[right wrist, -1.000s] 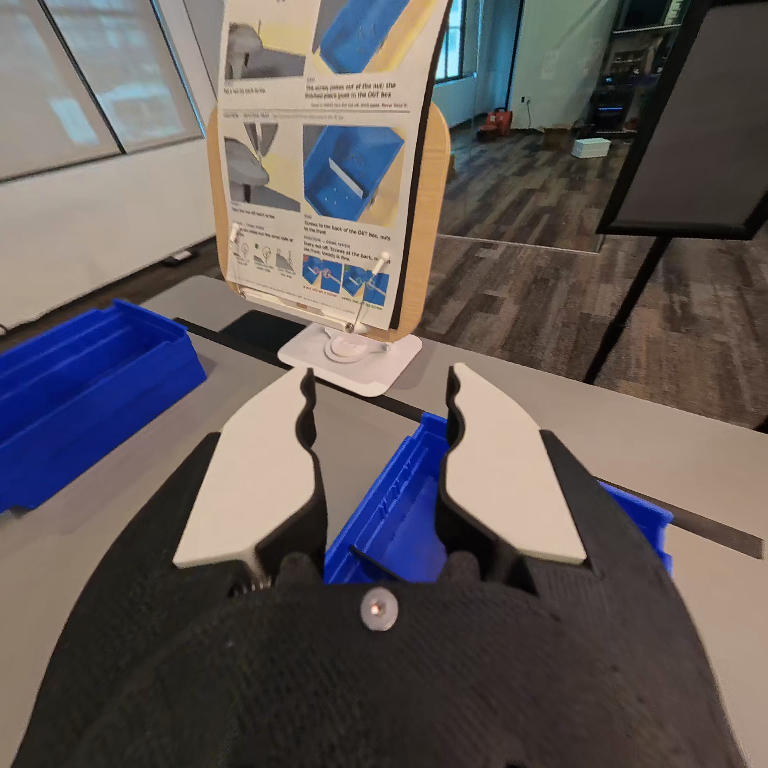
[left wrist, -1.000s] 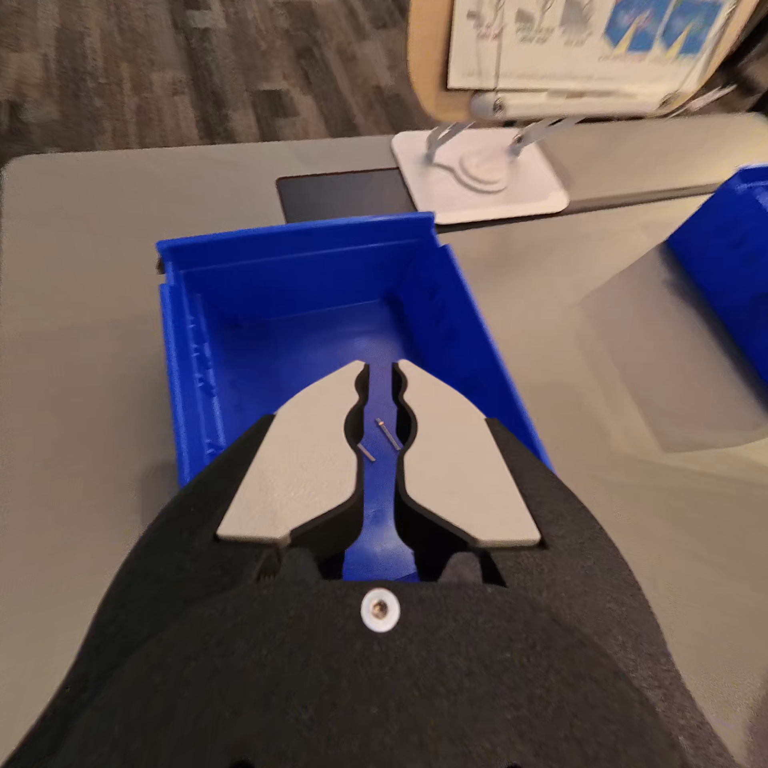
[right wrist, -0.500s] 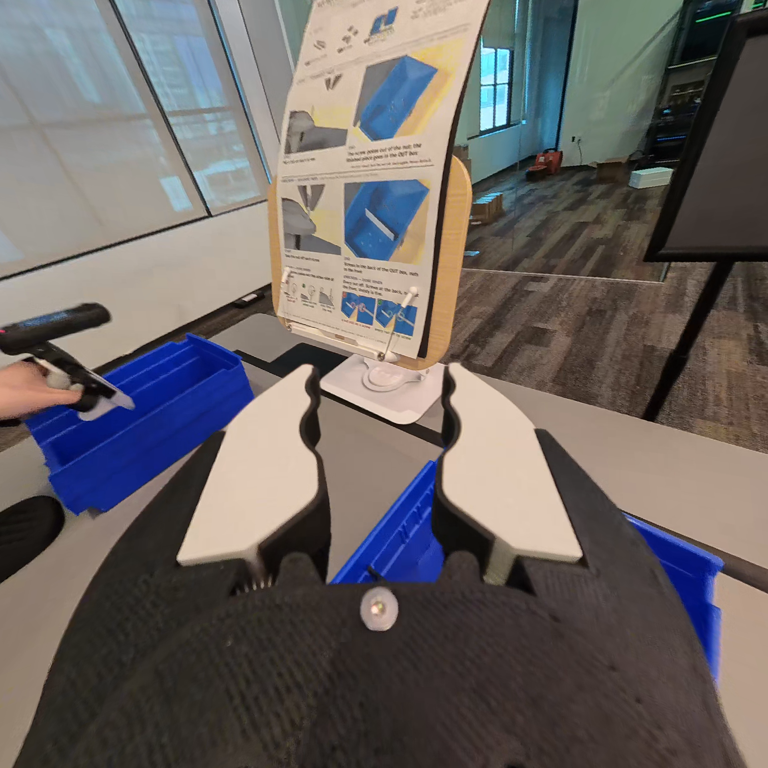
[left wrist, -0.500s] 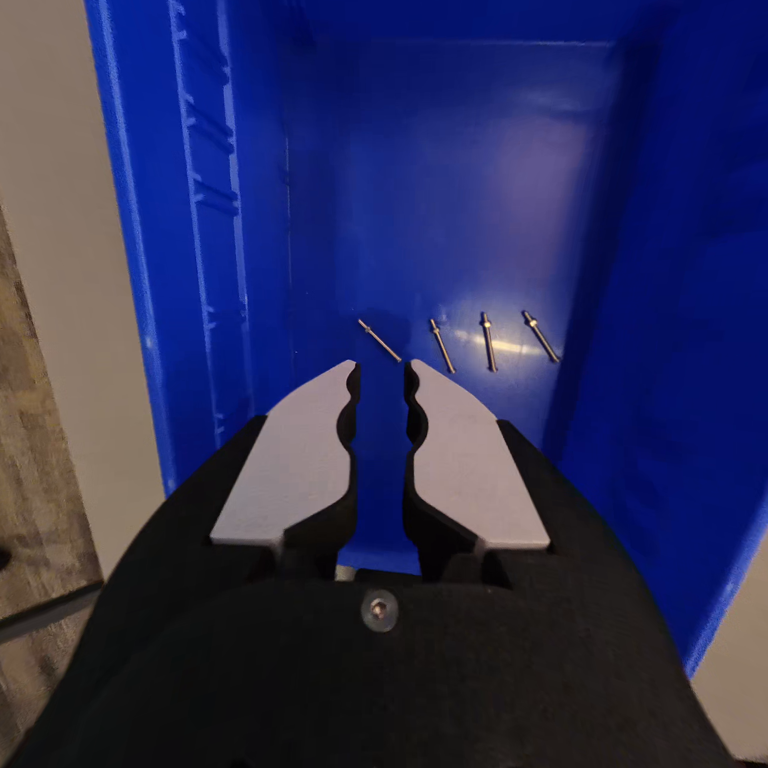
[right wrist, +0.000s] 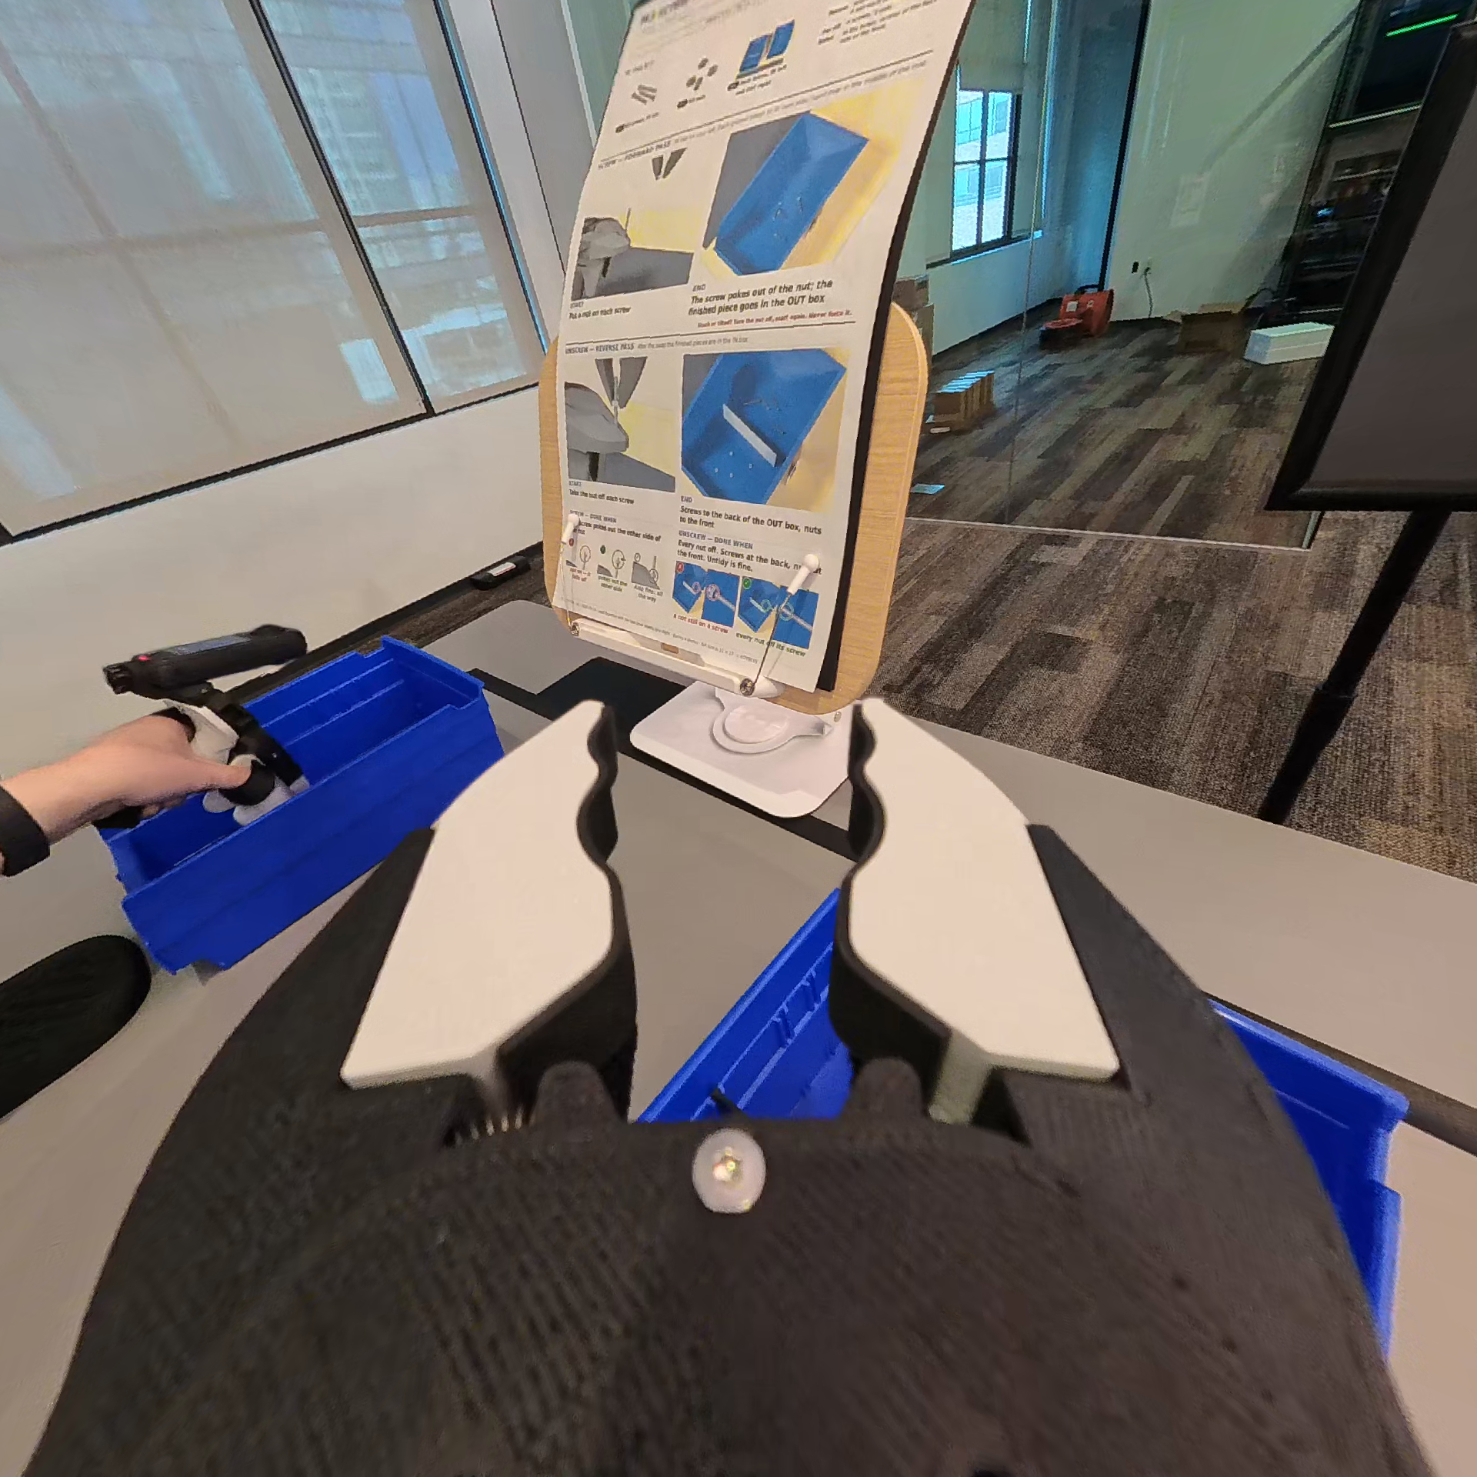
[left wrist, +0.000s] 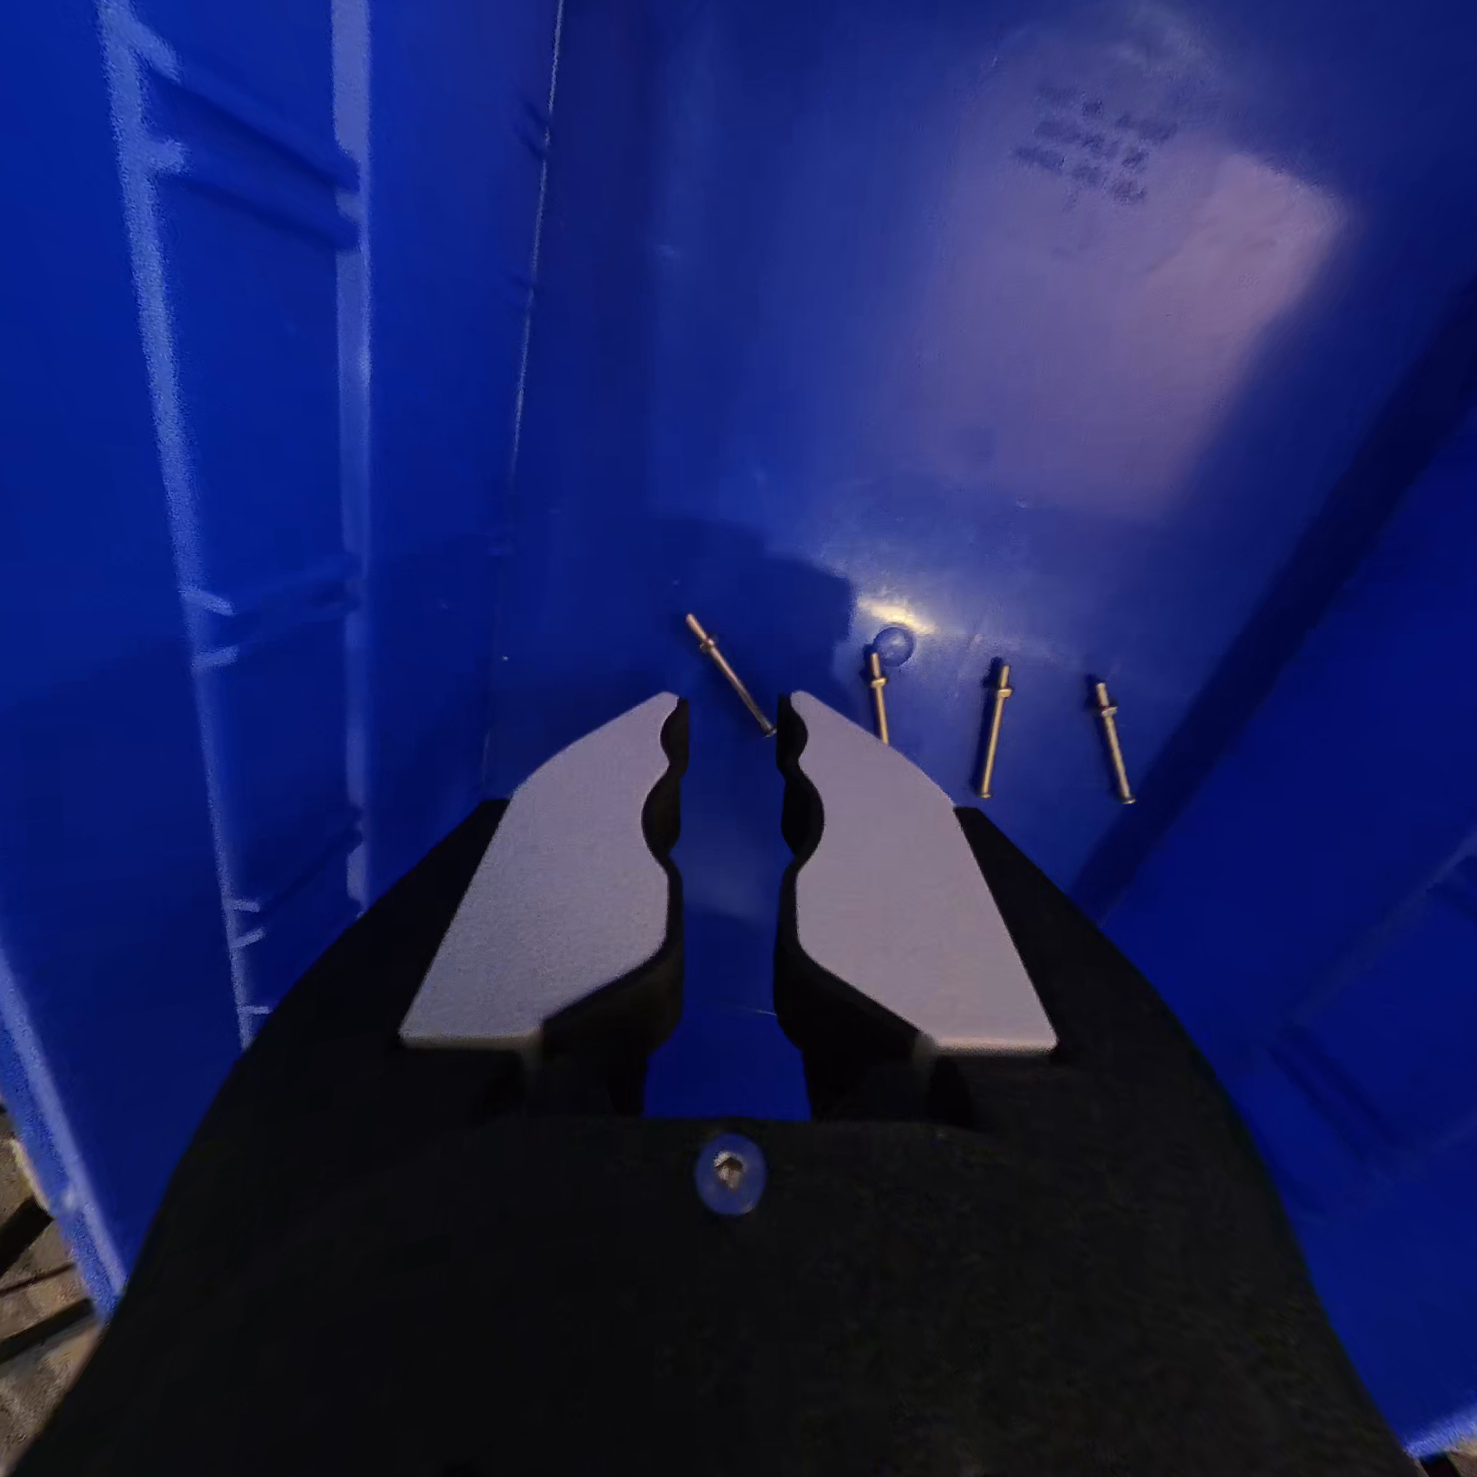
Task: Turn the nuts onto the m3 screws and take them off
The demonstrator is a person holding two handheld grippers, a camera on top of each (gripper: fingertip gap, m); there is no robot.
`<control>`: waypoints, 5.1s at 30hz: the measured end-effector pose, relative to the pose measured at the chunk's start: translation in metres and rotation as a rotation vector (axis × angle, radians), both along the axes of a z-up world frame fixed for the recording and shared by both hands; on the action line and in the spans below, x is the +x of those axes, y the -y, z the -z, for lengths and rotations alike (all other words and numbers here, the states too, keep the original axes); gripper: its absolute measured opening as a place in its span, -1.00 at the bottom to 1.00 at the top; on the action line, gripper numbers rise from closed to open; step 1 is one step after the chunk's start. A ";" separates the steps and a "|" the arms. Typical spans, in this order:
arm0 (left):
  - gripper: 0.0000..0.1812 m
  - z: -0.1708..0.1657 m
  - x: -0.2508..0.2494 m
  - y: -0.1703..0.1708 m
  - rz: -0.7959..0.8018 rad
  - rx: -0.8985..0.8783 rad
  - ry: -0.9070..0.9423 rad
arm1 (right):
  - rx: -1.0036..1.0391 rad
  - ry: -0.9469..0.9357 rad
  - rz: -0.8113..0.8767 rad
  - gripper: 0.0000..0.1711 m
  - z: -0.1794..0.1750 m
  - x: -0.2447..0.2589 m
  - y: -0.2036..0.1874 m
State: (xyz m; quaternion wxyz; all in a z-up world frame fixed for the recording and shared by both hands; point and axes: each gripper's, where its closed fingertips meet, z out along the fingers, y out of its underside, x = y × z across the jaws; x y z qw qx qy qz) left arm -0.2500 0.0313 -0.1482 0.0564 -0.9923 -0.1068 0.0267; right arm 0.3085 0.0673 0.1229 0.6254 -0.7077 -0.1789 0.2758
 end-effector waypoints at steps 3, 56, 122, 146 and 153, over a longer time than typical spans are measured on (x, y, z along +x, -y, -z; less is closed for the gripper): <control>-0.73 0.005 -0.001 0.004 -0.010 -0.033 0.000 | -0.003 0.004 -0.006 -0.34 0.001 -0.001 0.000; -0.98 -0.243 0.313 0.052 1.168 1.218 0.858 | 0.186 -0.080 -0.619 -0.60 -0.004 -0.216 0.081; -0.97 -0.238 0.347 0.102 1.275 1.092 1.059 | 0.060 -0.059 -0.814 -0.55 0.010 -0.248 0.121; -0.97 -0.242 0.355 0.120 1.410 1.188 0.986 | 0.070 -0.073 -0.888 -0.42 0.012 -0.258 0.133; -0.98 -0.248 0.354 0.126 1.423 1.198 1.042 | 0.098 -0.033 -0.909 -0.41 0.007 -0.248 0.136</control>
